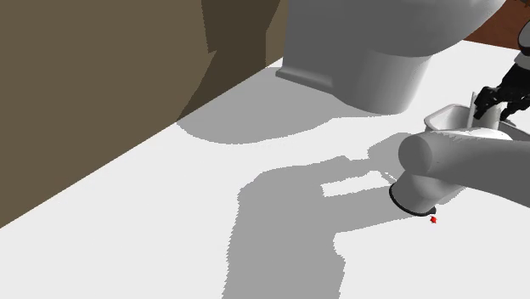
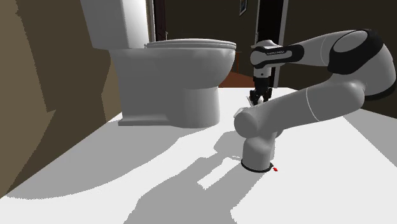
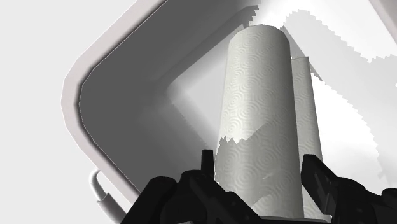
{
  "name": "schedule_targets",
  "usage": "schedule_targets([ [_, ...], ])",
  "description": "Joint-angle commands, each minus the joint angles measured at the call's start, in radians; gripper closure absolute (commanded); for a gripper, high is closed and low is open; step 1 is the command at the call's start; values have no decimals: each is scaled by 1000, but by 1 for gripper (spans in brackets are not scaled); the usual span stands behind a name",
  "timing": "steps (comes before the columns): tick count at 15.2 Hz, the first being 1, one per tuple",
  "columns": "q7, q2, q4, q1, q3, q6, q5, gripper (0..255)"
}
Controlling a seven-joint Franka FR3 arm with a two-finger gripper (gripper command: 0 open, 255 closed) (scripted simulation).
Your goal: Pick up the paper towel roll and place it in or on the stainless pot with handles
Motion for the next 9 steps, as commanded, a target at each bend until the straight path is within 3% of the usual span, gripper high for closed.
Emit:
schedule_targets([
  [1, 0, 0, -1, 0, 0, 0, 0, 255],
  [2, 0, 0, -1, 0, 0, 0, 0, 255],
  [3, 0, 0, -1, 0, 0, 0, 0, 0],
  [9, -3, 1, 26, 5, 23, -27, 20, 0],
])
